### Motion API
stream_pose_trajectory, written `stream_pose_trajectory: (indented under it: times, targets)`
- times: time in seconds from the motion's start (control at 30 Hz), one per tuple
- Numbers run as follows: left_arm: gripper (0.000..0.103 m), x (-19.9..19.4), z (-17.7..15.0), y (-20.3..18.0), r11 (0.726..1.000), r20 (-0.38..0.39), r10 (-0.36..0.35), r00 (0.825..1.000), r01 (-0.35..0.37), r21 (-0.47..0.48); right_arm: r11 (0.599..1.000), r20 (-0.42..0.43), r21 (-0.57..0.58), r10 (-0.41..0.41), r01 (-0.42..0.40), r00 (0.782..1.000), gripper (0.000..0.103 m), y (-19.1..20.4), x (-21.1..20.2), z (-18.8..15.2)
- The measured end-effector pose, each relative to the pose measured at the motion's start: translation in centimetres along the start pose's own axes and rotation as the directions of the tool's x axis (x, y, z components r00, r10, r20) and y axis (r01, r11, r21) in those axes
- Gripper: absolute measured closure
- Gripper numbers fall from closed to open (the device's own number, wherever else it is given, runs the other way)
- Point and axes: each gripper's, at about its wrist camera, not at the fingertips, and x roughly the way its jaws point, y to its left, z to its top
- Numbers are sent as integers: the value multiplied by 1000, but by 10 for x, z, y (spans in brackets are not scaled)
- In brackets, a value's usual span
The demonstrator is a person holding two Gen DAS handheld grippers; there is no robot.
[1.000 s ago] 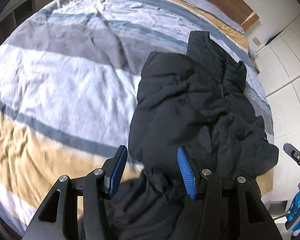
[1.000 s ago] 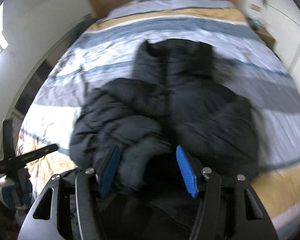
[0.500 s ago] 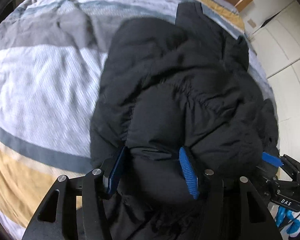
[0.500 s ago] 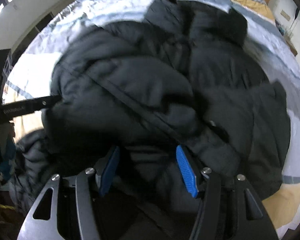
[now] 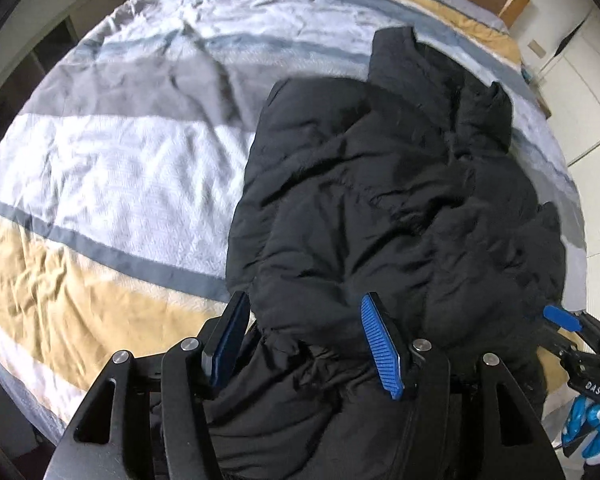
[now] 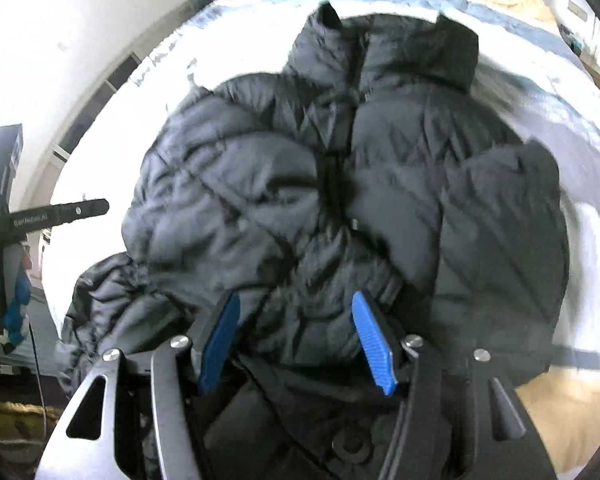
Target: Fold large clothes
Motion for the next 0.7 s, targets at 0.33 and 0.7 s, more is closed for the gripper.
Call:
stream_pose_trajectory:
  times: [0.33,0.7]
  targets:
    - [29,81,14,4,995,-75,-74,994,79,66,995,-61,20,-94,95,994,46,-7,40,-5]
    - [28,21,96,33,993,41,-113,993,112,25,985,43,89,-151,147,988,46,-78,-26,57]
